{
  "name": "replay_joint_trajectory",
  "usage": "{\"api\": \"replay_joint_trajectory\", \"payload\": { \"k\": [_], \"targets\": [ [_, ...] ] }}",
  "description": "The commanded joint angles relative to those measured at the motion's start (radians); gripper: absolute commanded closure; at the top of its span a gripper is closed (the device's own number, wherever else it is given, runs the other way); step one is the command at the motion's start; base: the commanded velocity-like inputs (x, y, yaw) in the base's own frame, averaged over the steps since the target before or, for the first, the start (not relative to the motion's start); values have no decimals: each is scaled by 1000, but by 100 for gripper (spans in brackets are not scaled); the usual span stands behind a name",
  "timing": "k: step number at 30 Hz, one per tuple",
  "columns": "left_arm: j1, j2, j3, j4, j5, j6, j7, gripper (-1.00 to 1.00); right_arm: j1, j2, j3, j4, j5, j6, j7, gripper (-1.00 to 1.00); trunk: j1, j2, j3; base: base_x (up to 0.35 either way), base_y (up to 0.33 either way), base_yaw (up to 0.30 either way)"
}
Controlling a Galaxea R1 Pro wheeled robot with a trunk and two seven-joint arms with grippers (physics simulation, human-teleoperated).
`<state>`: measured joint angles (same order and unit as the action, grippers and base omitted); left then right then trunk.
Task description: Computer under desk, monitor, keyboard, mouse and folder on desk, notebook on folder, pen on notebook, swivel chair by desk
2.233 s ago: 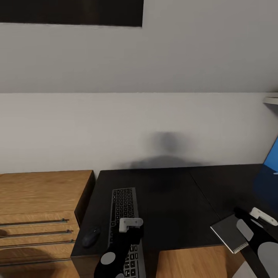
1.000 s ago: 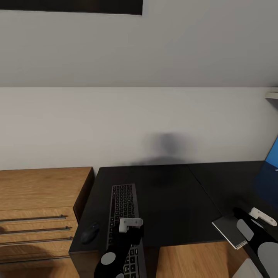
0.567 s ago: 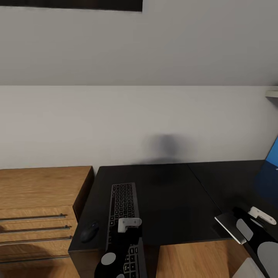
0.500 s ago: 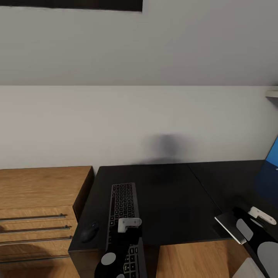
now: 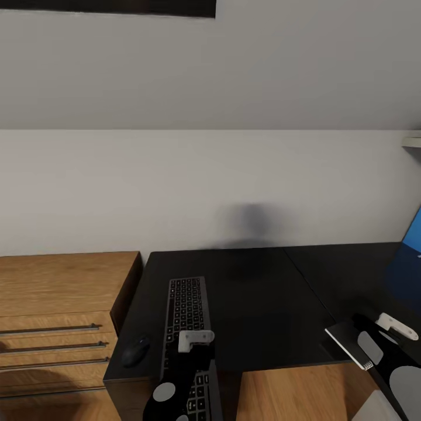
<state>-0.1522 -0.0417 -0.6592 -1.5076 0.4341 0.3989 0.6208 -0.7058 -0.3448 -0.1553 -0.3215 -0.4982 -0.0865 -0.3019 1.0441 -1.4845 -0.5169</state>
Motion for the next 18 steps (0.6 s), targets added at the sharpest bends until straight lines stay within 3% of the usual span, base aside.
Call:
{"api": "replay_joint_trajectory", "payload": {
  "k": [1, 18],
  "targets": [
    [-1, 0, -1, -1, 7, 2, 8, -100, 0, 1, -4, 6, -26, -6, 1, -100, 0, 0, -1, 0, 0, 0],
    [-1, 15, -2, 1, 6, 1, 8, -100, 0, 1, -3, 7, -25, -7, 0, -100, 0, 0, -1, -64, 43, 0]
  ]
}}
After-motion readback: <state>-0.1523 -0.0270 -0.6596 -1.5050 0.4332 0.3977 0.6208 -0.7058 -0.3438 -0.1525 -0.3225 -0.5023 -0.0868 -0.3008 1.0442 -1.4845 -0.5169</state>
